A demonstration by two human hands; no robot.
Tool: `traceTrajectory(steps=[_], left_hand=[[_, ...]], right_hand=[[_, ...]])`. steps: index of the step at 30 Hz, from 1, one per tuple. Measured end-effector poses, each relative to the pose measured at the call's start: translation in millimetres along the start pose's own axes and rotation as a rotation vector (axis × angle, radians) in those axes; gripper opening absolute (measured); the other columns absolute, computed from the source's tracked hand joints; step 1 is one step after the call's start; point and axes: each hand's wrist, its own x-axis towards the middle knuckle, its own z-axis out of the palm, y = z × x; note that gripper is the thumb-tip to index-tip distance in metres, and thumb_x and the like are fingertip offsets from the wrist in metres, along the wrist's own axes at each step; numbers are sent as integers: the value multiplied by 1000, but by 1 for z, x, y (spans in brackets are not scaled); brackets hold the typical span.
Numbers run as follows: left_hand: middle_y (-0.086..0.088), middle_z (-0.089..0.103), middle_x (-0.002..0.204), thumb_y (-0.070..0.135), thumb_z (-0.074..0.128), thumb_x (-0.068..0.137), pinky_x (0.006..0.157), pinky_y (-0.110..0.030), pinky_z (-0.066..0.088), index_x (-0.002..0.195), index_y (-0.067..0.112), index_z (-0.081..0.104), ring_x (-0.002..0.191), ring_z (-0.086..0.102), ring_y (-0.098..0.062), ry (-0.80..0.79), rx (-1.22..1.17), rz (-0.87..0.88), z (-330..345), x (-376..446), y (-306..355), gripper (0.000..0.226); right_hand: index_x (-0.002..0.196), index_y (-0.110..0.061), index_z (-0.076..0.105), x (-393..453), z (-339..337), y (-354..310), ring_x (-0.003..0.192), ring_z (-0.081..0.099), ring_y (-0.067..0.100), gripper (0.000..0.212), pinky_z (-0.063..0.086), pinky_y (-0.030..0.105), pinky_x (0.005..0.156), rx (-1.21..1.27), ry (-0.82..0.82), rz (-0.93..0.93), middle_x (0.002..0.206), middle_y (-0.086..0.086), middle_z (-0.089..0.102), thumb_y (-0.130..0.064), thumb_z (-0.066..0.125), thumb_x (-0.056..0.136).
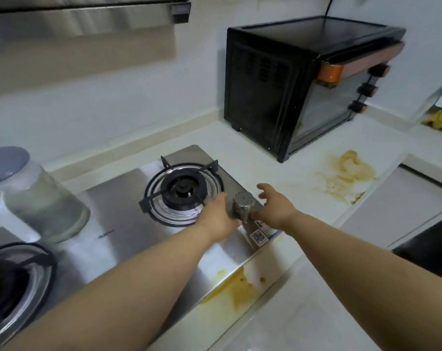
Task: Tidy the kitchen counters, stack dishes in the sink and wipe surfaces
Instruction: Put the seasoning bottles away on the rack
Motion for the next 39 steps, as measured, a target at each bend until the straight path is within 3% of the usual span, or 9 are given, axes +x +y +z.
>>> traceTrajectory(steps=[5, 10, 14, 19, 25, 29, 32, 34, 39], left_hand=[[-5, 63, 122, 19, 75, 76, 90, -24, 45, 133, 14, 39, 111, 60, -23, 83, -75, -80, 33, 26, 13, 68], [2, 62, 108, 18, 76, 77, 79, -20, 43, 125, 16, 48, 96, 59, -15, 131, -88, -82, 38, 33, 16, 56], [1, 63, 116, 21, 78, 75, 86, -21, 44, 128, 16, 47, 102, 59, -15, 167, -159, -89, 25, 23, 18, 61], [2, 62, 112, 25, 79, 74, 88, -24, 47, 125, 17, 47, 100, 60, -15, 269, -232, -57, -6, -6, 23, 60], [7, 63, 109, 25, 80, 73, 86, -25, 46, 119, 19, 52, 100, 60, -14, 428, -235, 3, -53, -77, 5, 54], [4, 62, 109, 20, 76, 77, 80, -20, 42, 123, 16, 51, 96, 57, -11, 465, -239, 16, -82, -137, -21, 52], [4, 67, 108, 28, 78, 75, 75, -19, 46, 121, 17, 54, 96, 63, -13, 516, -222, 1, -103, -196, -61, 53], [8, 65, 102, 27, 78, 75, 69, -15, 41, 117, 17, 55, 95, 62, -12, 548, -229, -22, -120, -240, -93, 49], [12, 61, 94, 22, 78, 74, 67, -12, 41, 97, 35, 51, 89, 59, -8, 624, -169, -43, -154, -336, -161, 38]], right_hand=[[137, -20, 44, 41, 1, 17, 111, 59, 27, 76, 51, 43, 96, 187, -228, -116, 130, 9, 55, -1, 76, 71], [119, -19, 57, 57, -2, 26, 105, 63, 27, 59, 51, 41, 95, 253, -326, -162, 113, 9, 66, 1, 77, 68], [101, -25, 63, 57, -13, 11, 103, 64, 27, 48, 49, 44, 97, 276, -383, -231, 107, 7, 69, -2, 79, 62], [101, -14, 58, 39, -25, -37, 97, 59, 24, 40, 47, 42, 93, 295, -496, -326, 104, 13, 63, 14, 69, 74], [92, -18, 60, -17, -6, -105, 78, 63, 12, 33, 52, 21, 74, 229, -546, -467, 85, 1, 67, 9, 70, 76], [112, -8, 60, -65, 25, -144, 93, 64, 21, 43, 51, 34, 88, 195, -525, -491, 99, 9, 68, 2, 76, 74], [113, -4, 59, -117, 68, -177, 92, 62, 23, 51, 49, 40, 85, 186, -548, -513, 103, 18, 68, -8, 81, 67], [106, -10, 61, -151, 105, -199, 87, 61, 20, 52, 49, 37, 79, 154, -568, -543, 100, 14, 69, -20, 82, 60], [99, -19, 63, -225, 185, -247, 87, 62, 17, 31, 50, 29, 78, 151, -611, -612, 97, 4, 68, -11, 79, 73]])
